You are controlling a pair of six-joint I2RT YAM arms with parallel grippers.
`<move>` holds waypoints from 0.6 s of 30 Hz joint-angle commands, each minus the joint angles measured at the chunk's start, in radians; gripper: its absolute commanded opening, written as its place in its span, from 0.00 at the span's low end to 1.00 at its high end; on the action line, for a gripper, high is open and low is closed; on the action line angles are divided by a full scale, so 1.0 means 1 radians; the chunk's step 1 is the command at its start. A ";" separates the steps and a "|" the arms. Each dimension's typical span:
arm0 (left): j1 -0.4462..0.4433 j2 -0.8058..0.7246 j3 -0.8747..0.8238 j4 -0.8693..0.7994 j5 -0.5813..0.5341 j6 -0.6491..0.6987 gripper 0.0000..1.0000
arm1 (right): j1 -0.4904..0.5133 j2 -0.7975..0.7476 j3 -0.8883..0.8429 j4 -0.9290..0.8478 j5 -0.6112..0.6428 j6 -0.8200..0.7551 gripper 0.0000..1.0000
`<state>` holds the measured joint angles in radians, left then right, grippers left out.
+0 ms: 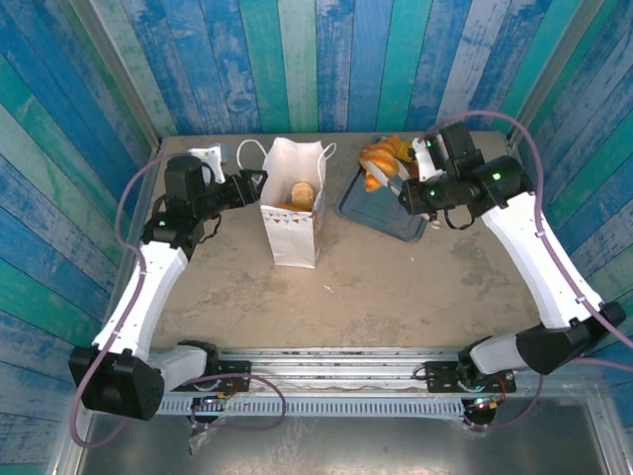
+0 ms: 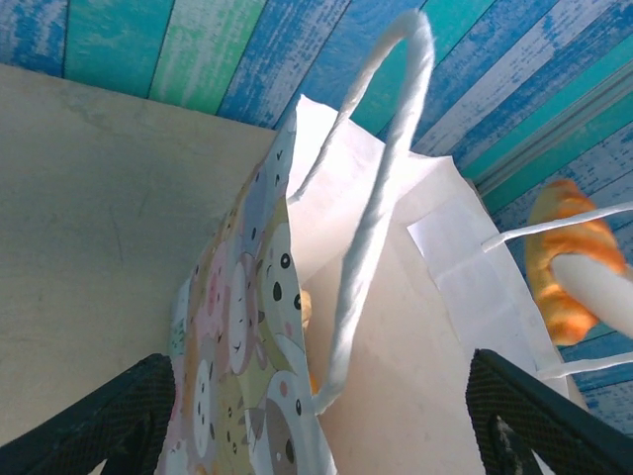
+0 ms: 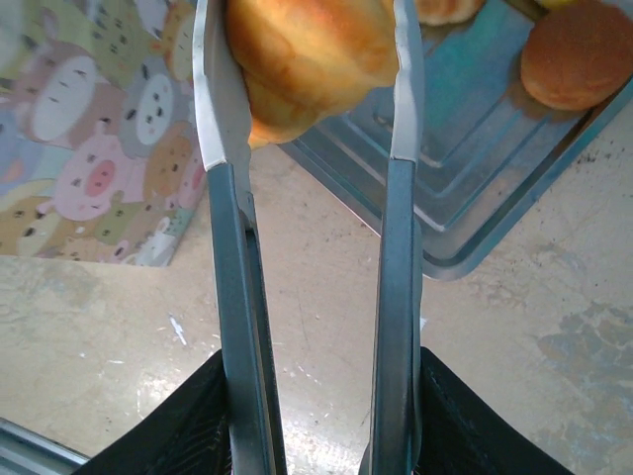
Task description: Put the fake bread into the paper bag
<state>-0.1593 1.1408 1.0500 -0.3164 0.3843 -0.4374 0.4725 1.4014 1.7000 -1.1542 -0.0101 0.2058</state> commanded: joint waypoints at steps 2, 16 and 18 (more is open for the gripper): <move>-0.003 0.030 -0.009 0.062 0.059 -0.023 0.76 | 0.018 -0.058 0.071 0.013 0.001 0.011 0.44; -0.004 0.060 -0.040 0.105 0.062 -0.067 0.58 | 0.117 -0.085 0.208 0.069 -0.013 0.024 0.44; -0.003 0.062 -0.043 0.102 0.061 -0.064 0.57 | 0.120 -0.081 0.225 0.083 -0.015 0.025 0.44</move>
<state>-0.1593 1.1809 1.0225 -0.2379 0.4370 -0.4995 0.5831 1.3365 1.8820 -1.1423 -0.0185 0.2207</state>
